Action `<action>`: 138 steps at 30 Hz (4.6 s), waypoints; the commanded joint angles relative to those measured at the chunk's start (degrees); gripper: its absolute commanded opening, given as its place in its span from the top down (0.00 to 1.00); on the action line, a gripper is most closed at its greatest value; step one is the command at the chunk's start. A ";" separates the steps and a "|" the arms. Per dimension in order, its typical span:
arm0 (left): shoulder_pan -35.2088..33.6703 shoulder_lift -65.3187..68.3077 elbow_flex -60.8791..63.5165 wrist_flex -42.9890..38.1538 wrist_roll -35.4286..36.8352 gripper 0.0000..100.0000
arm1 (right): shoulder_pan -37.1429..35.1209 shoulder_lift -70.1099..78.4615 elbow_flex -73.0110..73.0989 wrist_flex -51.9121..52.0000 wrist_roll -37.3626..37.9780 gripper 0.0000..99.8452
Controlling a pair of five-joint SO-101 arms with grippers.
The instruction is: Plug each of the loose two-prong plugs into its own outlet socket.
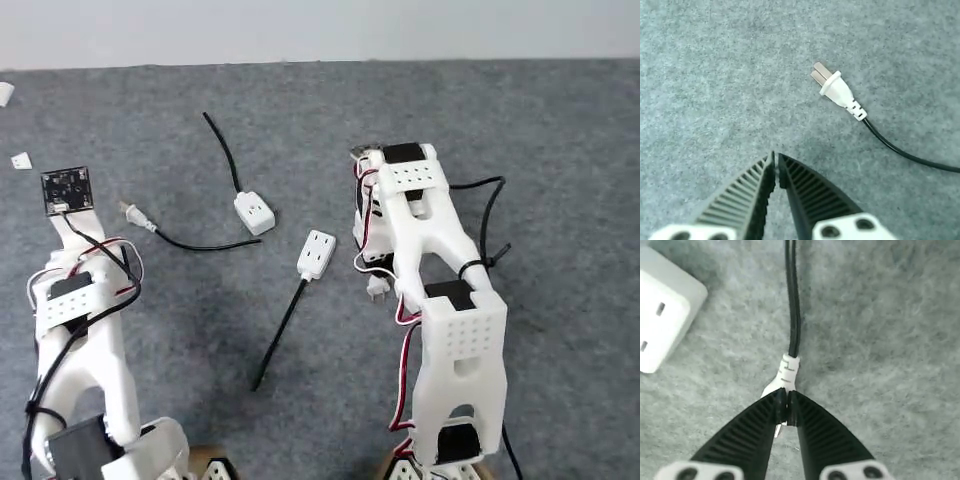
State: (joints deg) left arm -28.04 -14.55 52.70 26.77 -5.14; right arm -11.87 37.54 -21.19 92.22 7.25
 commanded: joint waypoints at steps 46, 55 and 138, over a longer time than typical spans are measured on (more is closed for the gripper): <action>0.53 0.26 -3.03 0.18 -0.62 0.99 | -2.59 0.75 -4.92 -0.75 1.23 0.86; 0.53 0.26 -3.03 0.18 -0.62 0.99 | -2.77 2.15 -5.54 -0.57 1.67 0.89; 0.53 0.26 -3.03 0.09 -0.62 0.99 | 3.74 -3.47 -2.29 -4.44 7.21 0.99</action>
State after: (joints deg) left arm -27.96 -14.20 52.70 26.77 -5.14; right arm -7.82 38.51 -22.51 89.41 15.78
